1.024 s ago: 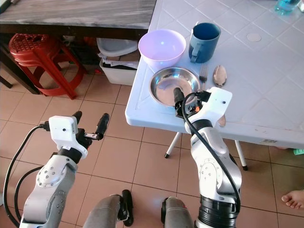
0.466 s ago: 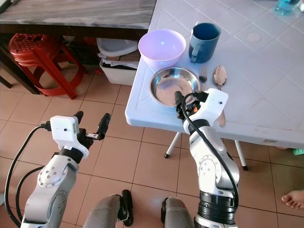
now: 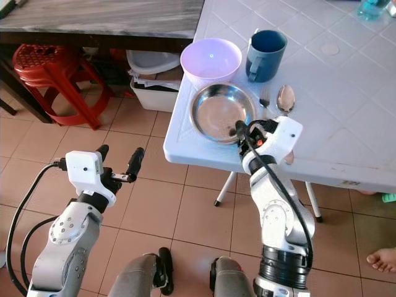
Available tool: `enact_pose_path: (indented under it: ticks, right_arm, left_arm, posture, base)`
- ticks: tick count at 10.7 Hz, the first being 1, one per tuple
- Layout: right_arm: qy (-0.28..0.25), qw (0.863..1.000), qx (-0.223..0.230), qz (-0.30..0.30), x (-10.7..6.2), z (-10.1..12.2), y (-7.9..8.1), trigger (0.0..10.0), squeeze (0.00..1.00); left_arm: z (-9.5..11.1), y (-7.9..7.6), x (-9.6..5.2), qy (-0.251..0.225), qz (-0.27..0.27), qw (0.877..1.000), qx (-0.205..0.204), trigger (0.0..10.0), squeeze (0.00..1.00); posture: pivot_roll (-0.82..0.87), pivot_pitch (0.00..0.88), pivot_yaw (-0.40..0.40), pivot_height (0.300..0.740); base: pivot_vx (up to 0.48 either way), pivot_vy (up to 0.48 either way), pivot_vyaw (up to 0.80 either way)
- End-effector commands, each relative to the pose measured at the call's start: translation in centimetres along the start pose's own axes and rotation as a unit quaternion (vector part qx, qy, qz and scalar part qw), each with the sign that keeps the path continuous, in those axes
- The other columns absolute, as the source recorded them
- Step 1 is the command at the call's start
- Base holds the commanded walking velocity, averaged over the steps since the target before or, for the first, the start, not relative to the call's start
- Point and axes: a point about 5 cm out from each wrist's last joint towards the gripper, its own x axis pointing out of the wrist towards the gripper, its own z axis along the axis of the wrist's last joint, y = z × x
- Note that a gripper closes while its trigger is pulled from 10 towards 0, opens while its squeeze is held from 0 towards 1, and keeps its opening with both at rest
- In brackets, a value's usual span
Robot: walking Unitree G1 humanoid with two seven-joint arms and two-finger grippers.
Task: Setting the table
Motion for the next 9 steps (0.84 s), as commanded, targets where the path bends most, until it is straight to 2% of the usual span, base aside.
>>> enact_pose_path:
  ticks: [1,9]
  right_arm:
    - [0.038,0.999,0.015,-0.028,-0.1,-1.5,-1.1,0.0,0.0]
    - [0.064,0.99,0.085,-0.09,0.0,-2.4,-2.8,0.0,0.0]
  left_arm:
    - [-0.1,0.1,-0.1,0.003,-0.001,1.0,0.006,10.0,0.0]
    - [0.0,-0.1,0.1,0.0,-0.018,1.0,0.003,10.0,0.0]
  posture:
    - [-0.02,0.214,0.081,0.74]
    - [-0.02,0.207,0.083,0.74]
  base:
    - [0.0,0.0,0.0]
    - [0.0,0.0,0.0]
